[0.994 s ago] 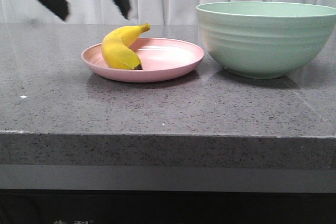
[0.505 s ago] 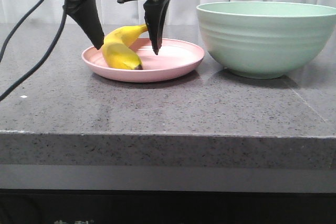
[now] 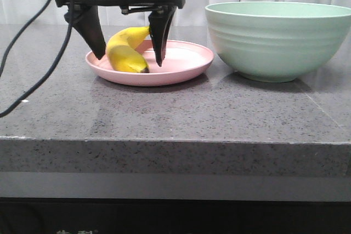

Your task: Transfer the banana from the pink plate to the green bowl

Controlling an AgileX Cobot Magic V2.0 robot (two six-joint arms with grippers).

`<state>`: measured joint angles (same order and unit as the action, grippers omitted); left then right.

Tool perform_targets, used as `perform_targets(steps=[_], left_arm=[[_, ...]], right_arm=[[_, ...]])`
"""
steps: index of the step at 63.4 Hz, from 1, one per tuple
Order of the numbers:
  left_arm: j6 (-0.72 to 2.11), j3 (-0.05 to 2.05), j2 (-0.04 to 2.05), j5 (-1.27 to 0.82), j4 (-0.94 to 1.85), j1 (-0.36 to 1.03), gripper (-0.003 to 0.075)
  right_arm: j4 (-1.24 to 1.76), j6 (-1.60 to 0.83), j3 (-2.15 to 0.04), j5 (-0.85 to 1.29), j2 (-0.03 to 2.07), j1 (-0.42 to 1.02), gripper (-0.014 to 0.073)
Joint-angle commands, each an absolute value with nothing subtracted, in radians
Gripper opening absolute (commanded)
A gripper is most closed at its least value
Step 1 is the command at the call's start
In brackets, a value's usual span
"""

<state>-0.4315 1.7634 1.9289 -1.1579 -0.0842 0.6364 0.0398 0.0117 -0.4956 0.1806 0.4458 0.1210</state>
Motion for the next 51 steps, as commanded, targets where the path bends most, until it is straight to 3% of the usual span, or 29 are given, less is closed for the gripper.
perform_targets(steps=[1, 42, 51], left_arm=[[-0.442, 1.787, 1.888, -1.116, -0.081, 0.640, 0.0617], [-0.442, 1.787, 1.927, -1.078, -0.085, 0.640, 0.0616], [-0.442, 1.787, 1.931, -1.085, -0.085, 0.640, 0.0524]], right_arm=[[0.038, 0.010, -0.529, 0.092, 0.457, 0.123, 0.0644], [0.038, 0.010, -0.529, 0.092, 0.457, 0.123, 0.0644], [0.038, 0.010, -0.529, 0.092, 0.457, 0.123, 0.0644]])
